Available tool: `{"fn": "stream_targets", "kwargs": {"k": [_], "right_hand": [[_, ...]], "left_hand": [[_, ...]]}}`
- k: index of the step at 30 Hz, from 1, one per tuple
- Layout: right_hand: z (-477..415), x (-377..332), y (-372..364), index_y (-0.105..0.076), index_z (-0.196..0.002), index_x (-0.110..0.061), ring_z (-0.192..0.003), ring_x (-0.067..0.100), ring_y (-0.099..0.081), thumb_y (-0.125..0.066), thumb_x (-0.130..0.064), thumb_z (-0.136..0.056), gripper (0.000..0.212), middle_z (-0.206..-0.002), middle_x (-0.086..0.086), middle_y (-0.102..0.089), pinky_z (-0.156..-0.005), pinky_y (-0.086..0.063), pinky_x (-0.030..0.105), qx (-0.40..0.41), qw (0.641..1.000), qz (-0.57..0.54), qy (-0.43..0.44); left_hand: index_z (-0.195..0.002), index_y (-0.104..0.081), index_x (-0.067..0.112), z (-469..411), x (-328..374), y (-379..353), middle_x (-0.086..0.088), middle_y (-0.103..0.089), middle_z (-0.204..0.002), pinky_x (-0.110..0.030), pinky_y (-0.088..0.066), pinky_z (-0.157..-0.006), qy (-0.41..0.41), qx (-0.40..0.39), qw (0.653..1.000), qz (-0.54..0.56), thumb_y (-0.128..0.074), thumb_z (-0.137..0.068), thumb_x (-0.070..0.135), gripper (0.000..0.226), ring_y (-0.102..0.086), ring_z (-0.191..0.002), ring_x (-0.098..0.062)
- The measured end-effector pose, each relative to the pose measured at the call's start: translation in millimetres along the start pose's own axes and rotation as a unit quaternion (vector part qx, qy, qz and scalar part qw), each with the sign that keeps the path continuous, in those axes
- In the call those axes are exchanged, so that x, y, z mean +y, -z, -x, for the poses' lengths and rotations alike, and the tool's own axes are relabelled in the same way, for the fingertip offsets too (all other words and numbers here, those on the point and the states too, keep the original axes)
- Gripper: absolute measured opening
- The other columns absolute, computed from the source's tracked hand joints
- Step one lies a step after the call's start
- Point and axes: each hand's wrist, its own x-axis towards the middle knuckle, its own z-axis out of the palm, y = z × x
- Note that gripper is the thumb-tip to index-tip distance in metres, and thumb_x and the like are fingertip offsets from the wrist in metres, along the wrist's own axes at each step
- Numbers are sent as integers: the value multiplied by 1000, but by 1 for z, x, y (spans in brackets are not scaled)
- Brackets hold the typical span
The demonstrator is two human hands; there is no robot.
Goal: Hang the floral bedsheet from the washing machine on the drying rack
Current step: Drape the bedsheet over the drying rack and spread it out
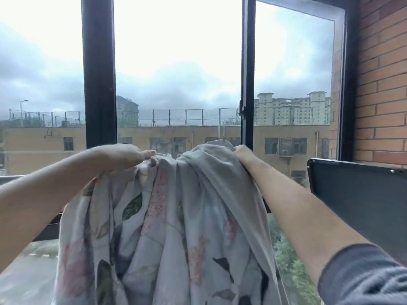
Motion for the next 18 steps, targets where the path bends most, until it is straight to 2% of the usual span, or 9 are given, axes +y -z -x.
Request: {"fn": "stream_targets", "kwargs": {"k": [1, 3, 5, 7, 10, 12, 14, 16, 18], "right_hand": [[2, 0, -1, -61, -76, -7, -71, 19, -51, -59, -19, -87, 16, -75, 4, -59, -67, -40, 30, -10, 1000, 19, -11], [5, -3, -4, -62, -87, -3, -68, 19, -49, -59, -18, -86, 16, -72, 4, -59, -64, -39, 29, -31, 997, 67, -33], [6, -3, -3, -61, -90, -3, -65, 19, -48, -59, -21, -87, 19, -71, 4, -57, -59, -38, 27, -37, 992, 114, -47], [7, -6, -4, -60, -96, -5, -69, 21, -51, -58, -26, -88, 22, -78, 5, -59, -60, -38, 27, -25, 991, 125, -40], [5, -12, -11, -61, -103, -13, -89, 24, -55, -58, -37, -88, 29, -95, 4, -59, -74, -40, 29, 13, 995, 96, 39], [6, -16, -17, -63, -91, -16, -91, 23, -53, -59, -31, -88, 16, -93, 4, -60, -77, -40, 31, -33, 995, 73, 67], [10, -16, -21, -66, -65, -18, -82, 21, -50, -65, -24, -78, 14, -79, 4, -60, -75, -37, 33, -107, 992, 41, 50], [15, -12, -20, -56, -41, -18, -71, 20, -39, -69, -28, -51, 19, -60, 1, -49, -70, -31, 35, -130, 991, 24, 30], [17, -10, -17, -47, -39, -18, -69, 21, -30, -64, -31, -31, 23, -55, 0, -38, -68, -25, 38, -133, 991, 4, 17]], "left_hand": [[-121, -63, 17, 7, -13, -3, -9, -56, -133, -34, -38, -97, 20, -7, 1000, -2, -17, -81, 77, 86, -53, -116, -26], [-110, -67, 17, 21, -38, -6, -10, -61, -125, -33, -42, -90, 71, 0, 998, -2, -17, -73, 83, 91, -57, -106, -26], [-111, -67, 14, 35, -50, -5, -11, -61, -124, -33, -41, -87, 131, 15, 991, 8, -25, -77, 83, 87, -56, -106, -28], [-112, -65, 9, 47, -59, -1, -12, -60, -122, -32, -39, -87, 166, 39, 985, 33, -38, -86, 71, 73, -56, -109, -29], [-97, -64, 8, 54, -63, 3, -10, -62, -104, -30, -41, -79, 159, 59, 977, 129, -56, -89, 50, 44, -57, -92, -25], [-85, -64, 5, 53, -65, -2, -11, -65, -97, -29, -43, -70, 153, 96, 965, 188, -63, -86, 41, 36, -59, -82, -23], [-77, -66, 5, 54, -66, -6, -12, -67, -93, -30, -45, -66, 159, 158, 944, 244, -63, -87, 38, 34, -60, -78, -23], [-84, -69, 5, 55, -68, -2, -13, -68, -97, -32, -49, -77, 177, 238, 905, 305, -58, -89, 34, 31, -61, -90, -29], [-88, -67, 7, 56, -78, 12, -10, -67, -100, -31, -46, -82, 194, 294, 865, 357, -55, -92, 29, 25, -59, -97, -29]]}}
